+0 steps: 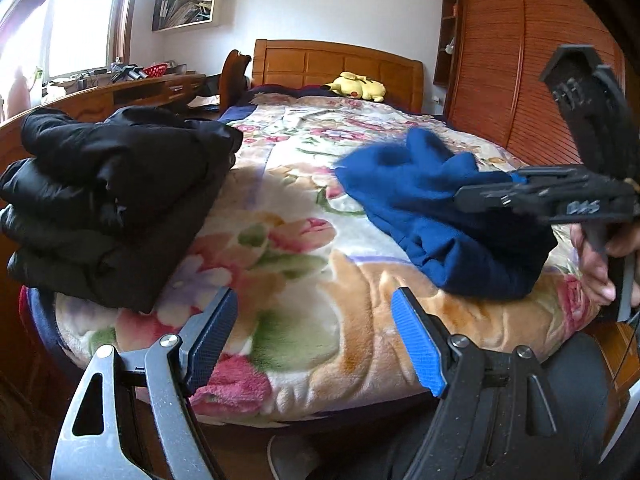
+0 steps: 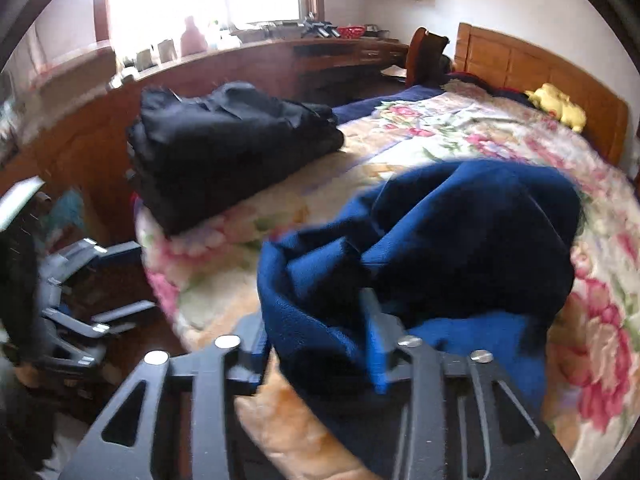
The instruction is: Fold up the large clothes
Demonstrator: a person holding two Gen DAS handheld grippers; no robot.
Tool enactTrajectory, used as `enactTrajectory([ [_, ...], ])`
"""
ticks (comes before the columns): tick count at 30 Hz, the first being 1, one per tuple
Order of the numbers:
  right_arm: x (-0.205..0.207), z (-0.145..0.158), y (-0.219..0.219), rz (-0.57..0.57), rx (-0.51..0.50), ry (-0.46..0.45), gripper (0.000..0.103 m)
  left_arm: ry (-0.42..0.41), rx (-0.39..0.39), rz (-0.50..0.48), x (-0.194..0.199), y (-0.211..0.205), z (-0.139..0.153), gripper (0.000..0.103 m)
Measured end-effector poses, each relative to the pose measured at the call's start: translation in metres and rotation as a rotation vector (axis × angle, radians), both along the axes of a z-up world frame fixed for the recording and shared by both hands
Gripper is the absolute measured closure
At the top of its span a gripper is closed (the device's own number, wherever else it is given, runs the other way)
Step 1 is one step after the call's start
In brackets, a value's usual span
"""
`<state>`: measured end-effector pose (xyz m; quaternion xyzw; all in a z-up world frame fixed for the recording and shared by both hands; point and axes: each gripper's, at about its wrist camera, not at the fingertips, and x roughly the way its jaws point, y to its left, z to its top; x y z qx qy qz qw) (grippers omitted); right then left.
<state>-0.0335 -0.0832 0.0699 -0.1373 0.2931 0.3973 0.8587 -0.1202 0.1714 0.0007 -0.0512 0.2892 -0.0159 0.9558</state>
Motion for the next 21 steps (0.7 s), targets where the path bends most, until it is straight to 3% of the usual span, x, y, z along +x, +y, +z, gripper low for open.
enactTrajectory([
  [3,-0.005,0.018,-0.033,0.0,0.068,-0.033,0.036,-0.013,-0.001,-0.012,0.001,-0.004,0.005,0.023],
  [9,0.027,0.039,-0.098,-0.157,0.082,-0.171,0.034,-0.043,-0.007,-0.052,0.009,-0.019,0.014,0.023],
  [15,0.119,0.004,-0.127,-0.325,0.012,-0.093,0.034,-0.05,-0.016,-0.11,0.031,-0.043,0.012,0.023],
  [21,0.192,-0.031,-0.121,-0.398,0.038,0.007,0.034,-0.007,-0.035,-0.141,0.052,-0.057,-0.006,0.023],
])
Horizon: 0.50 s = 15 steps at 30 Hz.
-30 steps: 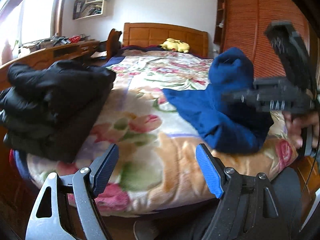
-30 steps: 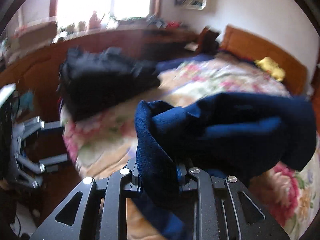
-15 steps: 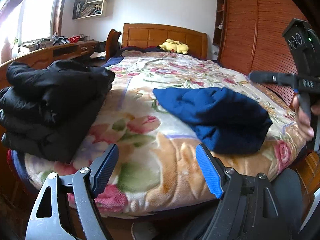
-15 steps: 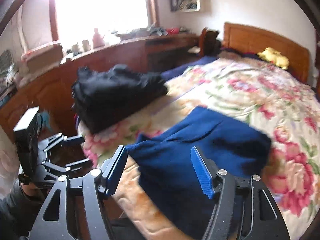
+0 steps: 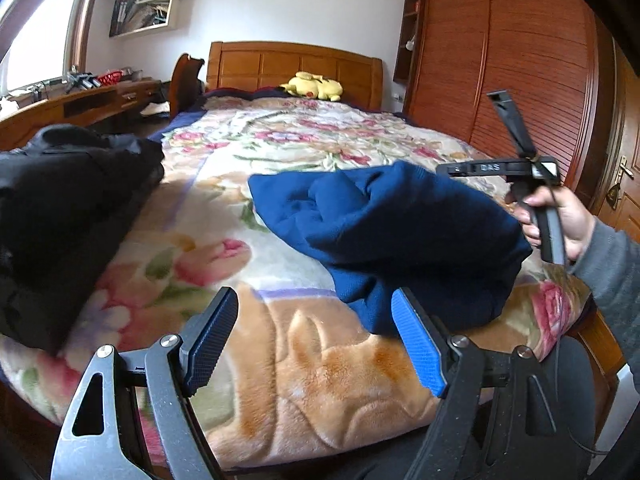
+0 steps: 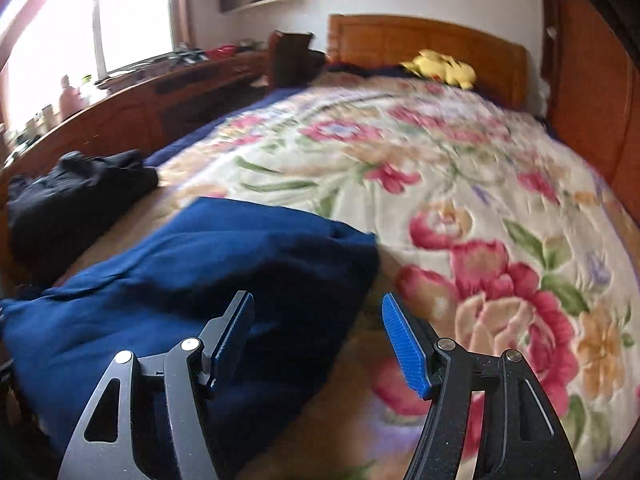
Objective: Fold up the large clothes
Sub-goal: 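Grasp the folded navy bundle with the left tool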
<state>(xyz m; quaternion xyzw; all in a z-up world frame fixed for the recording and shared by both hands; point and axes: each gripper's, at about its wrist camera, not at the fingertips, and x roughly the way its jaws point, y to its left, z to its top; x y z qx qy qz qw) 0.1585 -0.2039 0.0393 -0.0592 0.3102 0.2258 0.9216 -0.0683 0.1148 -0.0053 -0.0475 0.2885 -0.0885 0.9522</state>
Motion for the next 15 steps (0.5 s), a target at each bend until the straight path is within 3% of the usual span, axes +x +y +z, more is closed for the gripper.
enactTrajectory([
  [6,0.033,-0.013,0.002,0.024,0.053,0.056,0.034,0.028,0.0,0.002,0.007,-0.006,-0.01,0.023],
  [12,0.08,-0.036,0.024,0.021,0.002,0.124,0.034,0.025,0.001,0.008,0.01,-0.008,-0.01,0.023],
  [15,0.091,-0.038,0.034,0.045,-0.042,0.114,0.034,0.024,-0.002,0.013,0.011,-0.007,-0.01,0.023],
])
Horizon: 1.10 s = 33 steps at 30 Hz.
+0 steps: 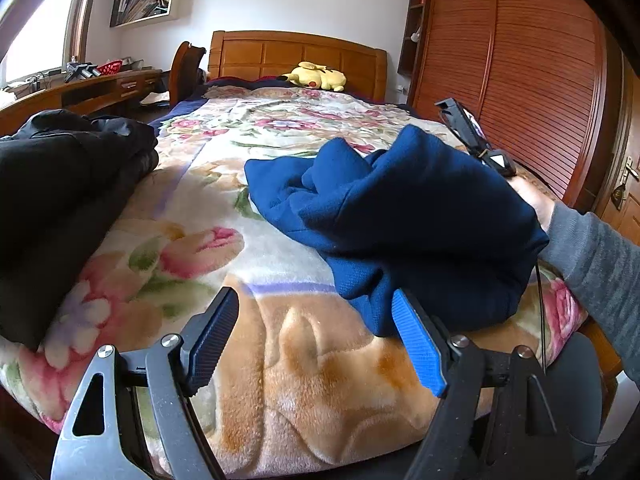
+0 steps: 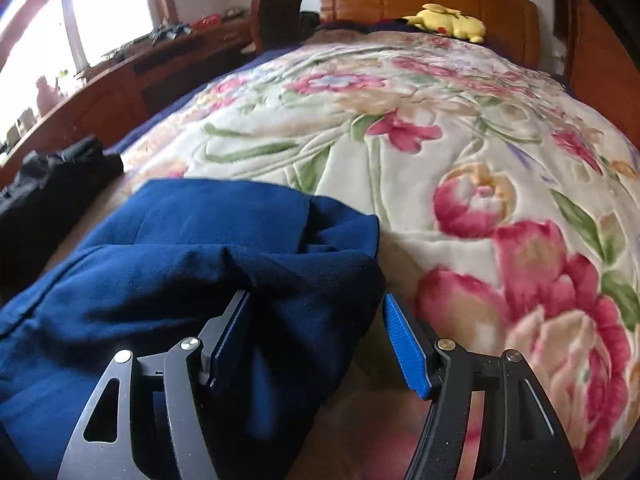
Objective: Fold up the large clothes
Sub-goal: 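Grasp the folded navy bundle with the left tool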
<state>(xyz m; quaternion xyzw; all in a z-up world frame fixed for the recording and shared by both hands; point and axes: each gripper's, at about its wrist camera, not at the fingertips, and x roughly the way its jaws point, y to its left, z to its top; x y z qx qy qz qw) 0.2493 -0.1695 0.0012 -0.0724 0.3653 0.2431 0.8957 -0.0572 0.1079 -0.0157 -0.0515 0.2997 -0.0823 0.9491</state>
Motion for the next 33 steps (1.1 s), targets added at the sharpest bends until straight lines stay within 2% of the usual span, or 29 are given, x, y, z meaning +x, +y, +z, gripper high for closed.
enactTrajectory([
  [6,0.004,0.003,0.003,-0.002,-0.036,0.005,0.031,-0.012,-0.023,-0.006,0.004,-0.002,-0.001,0.023],
  [11,0.006,-0.004,-0.007,-0.038,0.017,0.028,0.019,-0.017,-0.029,-0.02,0.006,-0.005,-0.001,0.027],
  [14,0.009,-0.008,-0.012,-0.038,0.064,0.052,0.017,-0.017,-0.03,-0.02,0.005,-0.005,0.0,0.03],
  [20,0.019,-0.018,-0.016,-0.012,0.119,0.104,0.018,-0.007,-0.046,-0.028,0.006,-0.008,-0.003,0.044],
  [22,0.022,-0.022,-0.017,0.007,0.145,0.128,0.022,-0.006,-0.046,-0.029,0.006,-0.01,-0.003,0.048],
  [24,0.023,-0.023,-0.018,0.027,0.167,0.144,0.031,-0.002,-0.051,-0.03,0.006,-0.011,-0.003,0.051],
  [28,0.025,-0.025,-0.015,0.047,0.178,0.151,0.039,0.007,-0.074,-0.033,0.004,-0.013,-0.005,0.054],
  [29,0.025,-0.025,-0.015,0.058,0.187,0.153,0.048,0.008,-0.078,-0.036,0.003,-0.014,-0.006,0.055],
  [30,0.025,-0.024,-0.015,0.075,0.202,0.153,0.063,0.009,-0.082,-0.04,0.003,-0.015,-0.006,0.059],
  [33,0.012,-0.017,-0.008,0.081,0.162,0.082,0.084,0.022,-0.118,-0.072,0.003,-0.016,-0.01,0.077],
])
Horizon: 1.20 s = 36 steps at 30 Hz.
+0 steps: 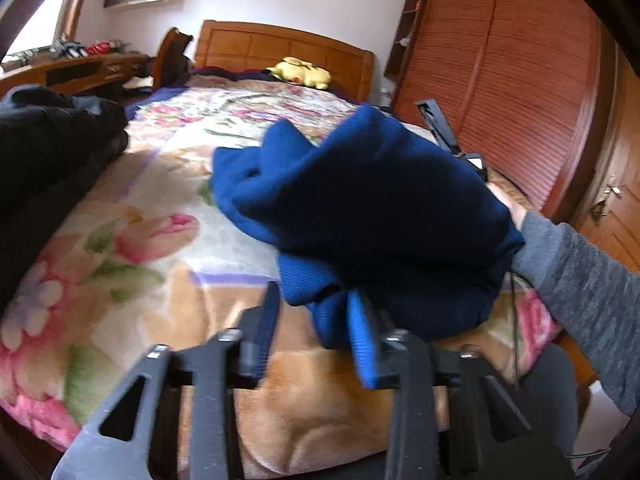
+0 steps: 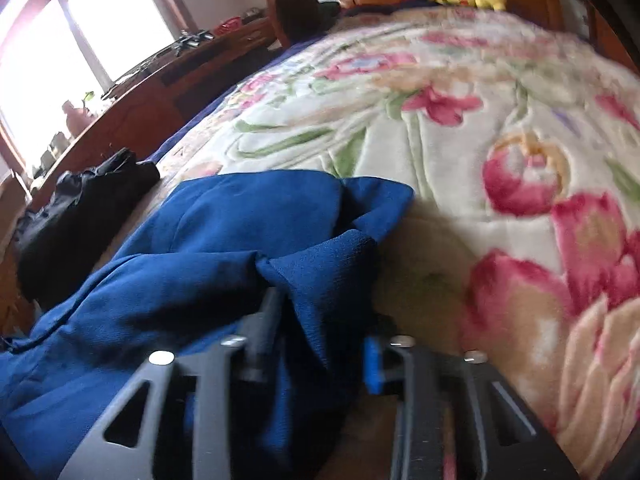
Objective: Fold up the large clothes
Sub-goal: 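Grasp the folded navy bundle with the left tool, then lift the bundle with the left tool and carry it onto the black garment pile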
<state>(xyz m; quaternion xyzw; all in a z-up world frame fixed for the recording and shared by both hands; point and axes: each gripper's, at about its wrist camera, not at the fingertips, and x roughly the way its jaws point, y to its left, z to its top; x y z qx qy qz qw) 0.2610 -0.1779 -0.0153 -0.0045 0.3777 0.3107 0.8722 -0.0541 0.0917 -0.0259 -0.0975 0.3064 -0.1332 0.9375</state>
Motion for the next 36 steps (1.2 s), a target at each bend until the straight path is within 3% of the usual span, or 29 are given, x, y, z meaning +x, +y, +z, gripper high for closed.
enactTrajectory([
  [4,-0.023,0.022,0.004,-0.042,-0.019,-0.114,0.089,0.005,-0.012,-0.016,-0.001,-0.001,0.003,0.092],
  [13,-0.078,0.082,0.032,-0.054,-0.09,-0.328,0.091,-0.104,-0.011,0.031,-0.016,0.015,0.029,0.094],
  [17,-0.093,0.105,0.051,-0.044,-0.115,-0.385,0.091,-0.158,-0.031,0.084,-0.012,0.053,0.051,0.095],
  [24,-0.114,0.155,0.113,0.006,-0.11,-0.491,0.091,-0.295,0.04,0.173,-0.013,0.119,0.109,0.095],
  [30,-0.123,0.194,0.202,0.072,-0.094,-0.569,0.091,-0.355,0.124,0.307,-0.013,0.196,0.145,0.095],
  [36,-0.127,0.192,0.301,0.171,-0.049,-0.571,0.091,-0.346,0.196,0.515,-0.028,0.29,0.153,0.095],
])
